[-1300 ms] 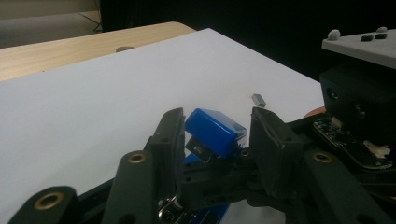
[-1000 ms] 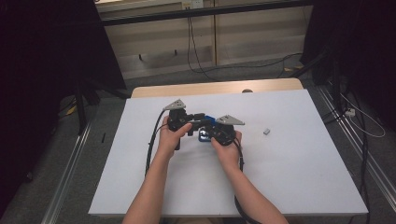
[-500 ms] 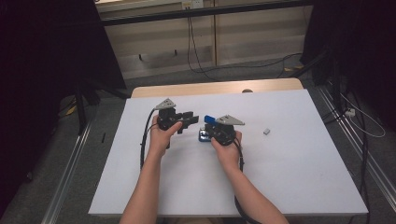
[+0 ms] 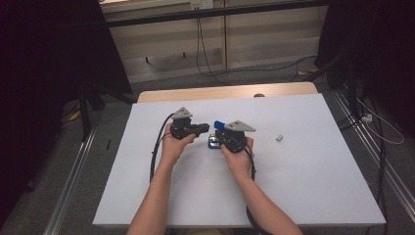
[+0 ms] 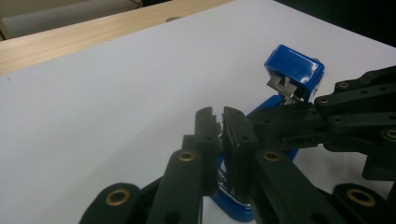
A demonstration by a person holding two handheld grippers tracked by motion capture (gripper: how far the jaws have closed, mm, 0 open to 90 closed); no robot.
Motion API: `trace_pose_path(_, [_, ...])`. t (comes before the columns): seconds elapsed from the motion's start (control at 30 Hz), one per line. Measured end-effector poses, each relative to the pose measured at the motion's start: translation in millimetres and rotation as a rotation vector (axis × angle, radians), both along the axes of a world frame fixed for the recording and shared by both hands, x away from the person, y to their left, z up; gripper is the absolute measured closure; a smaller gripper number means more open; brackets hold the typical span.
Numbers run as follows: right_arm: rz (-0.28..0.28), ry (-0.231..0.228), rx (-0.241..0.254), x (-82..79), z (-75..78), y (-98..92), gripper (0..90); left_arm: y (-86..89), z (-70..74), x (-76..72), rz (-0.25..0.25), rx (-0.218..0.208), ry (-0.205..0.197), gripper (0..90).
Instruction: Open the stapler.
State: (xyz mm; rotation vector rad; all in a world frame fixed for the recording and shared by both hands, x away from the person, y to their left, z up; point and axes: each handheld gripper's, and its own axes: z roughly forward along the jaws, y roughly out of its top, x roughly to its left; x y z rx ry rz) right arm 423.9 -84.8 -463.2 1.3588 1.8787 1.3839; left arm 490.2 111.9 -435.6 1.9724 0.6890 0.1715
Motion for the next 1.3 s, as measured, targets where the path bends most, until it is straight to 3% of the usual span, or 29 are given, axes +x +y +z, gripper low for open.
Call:
trace_pose_path(0.77, [-0.011,-0.003,-0.01,-0.6,0.1,1.0,90.0,-12.0,-4.9,-5.0,-0.058,0.049,0.034,89.6])
trace_pose_path(1.03, [-0.028,-0.02,-0.034,0.5,3.5,1.1,90.0,-12.7,-2.8,-7.6,-0.049,0.093,0.013,90.0])
trace_pose_path(1.3, [-0.023,-0.027,-0.045,1.7,8.4,1.7,90.0,-15.1,-1.2,-9.4,-0.045,0.099,0.004,90.0])
